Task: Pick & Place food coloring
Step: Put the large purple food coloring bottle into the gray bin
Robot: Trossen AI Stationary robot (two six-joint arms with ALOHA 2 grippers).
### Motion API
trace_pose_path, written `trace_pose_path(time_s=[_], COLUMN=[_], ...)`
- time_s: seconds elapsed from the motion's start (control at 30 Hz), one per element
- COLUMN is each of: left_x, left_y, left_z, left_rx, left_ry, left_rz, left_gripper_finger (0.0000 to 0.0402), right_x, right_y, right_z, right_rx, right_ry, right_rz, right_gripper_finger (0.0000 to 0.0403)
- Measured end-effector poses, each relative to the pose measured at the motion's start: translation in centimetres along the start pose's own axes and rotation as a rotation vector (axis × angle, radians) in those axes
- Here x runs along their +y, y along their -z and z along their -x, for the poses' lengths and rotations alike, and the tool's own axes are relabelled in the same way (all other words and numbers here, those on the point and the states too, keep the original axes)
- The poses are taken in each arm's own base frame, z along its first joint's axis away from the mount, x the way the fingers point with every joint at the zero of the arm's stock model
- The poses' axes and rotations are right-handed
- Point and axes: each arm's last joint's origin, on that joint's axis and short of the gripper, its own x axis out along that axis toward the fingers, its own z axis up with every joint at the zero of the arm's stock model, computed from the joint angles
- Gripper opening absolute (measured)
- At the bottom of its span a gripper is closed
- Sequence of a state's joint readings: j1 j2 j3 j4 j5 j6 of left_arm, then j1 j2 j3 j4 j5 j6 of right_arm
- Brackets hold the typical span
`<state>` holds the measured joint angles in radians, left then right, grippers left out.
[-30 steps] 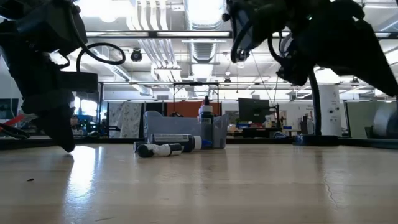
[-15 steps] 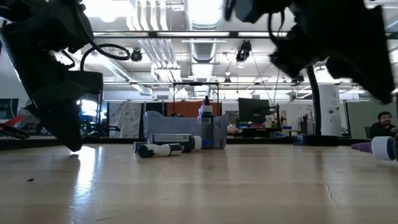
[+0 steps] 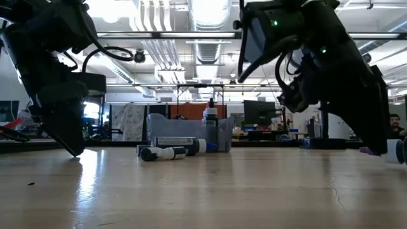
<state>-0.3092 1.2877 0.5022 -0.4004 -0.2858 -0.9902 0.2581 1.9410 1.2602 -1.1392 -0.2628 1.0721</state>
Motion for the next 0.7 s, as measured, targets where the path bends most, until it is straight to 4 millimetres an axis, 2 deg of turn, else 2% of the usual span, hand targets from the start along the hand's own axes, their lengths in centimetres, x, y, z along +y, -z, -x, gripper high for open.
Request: trace_pose_path(time_s=[0.2,0.3,0.4,0.63,0.7], left_x=[0.0,0.0,0.0,0.0,0.0], left_y=[0.0,0.0,0.0,0.0,0.0], left_z=[0.0,0.0,0.0,0.0,0.0], left_rx=[0.003,0.004,0.007,0.015,0.016], left_ry=[0.002,0.003,0.005,0.008,0.008], left_rz=[0.002,0.006,0.007,0.013,0.013], left_gripper_finger=[0.0193,0.0193,0.0193,0.0193,0.0193], right_x=[0.1,0.2,0.2,0.1,0.1], right_y=[0.0,-0.1,0.1,0.3,0.3], right_z=[-1.5,-1.9,-2.0,-2.2,-2.1], right_rx=[0.025,0.023,0.018,0.016,0.001], right_ry=[-0.061,-0.087,-0.088,-0.078,-0.069], right_rz=[-0.018,-0.02,-0.014,-0.012,-0.012], right_gripper_finger=[0.0271,0.0255,0.022,0.0112,0.0106])
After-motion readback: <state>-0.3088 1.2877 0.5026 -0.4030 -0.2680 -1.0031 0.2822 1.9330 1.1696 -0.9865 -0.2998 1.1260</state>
